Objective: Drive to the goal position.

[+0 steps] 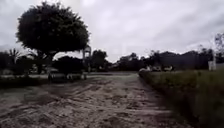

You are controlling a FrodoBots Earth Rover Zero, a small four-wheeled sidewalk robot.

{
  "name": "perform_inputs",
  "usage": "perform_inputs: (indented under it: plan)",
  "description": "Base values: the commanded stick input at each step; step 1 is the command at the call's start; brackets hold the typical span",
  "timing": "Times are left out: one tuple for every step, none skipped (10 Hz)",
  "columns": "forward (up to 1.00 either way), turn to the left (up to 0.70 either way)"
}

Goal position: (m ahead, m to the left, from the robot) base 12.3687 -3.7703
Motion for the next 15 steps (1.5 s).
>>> perform_inputs:
  plan:
    - [0.50, 0.00]
    - [0.50, 0.00]
    - [0.50, 0.00]
    - [0.50, 0.00]
    - [0.50, 0.00]
    - [0.50, 0.00]
    - [0.50, 0.00]
    - [0.50, 0.00]
    - [0.50, -0.12]
    - [0.50, -0.50]
    - [0.50, -0.50]
    - [0.50, -0.09]
    - [0.50, 0.00]
    - [0.50, 0.00]
    - [0.50, 0.00]
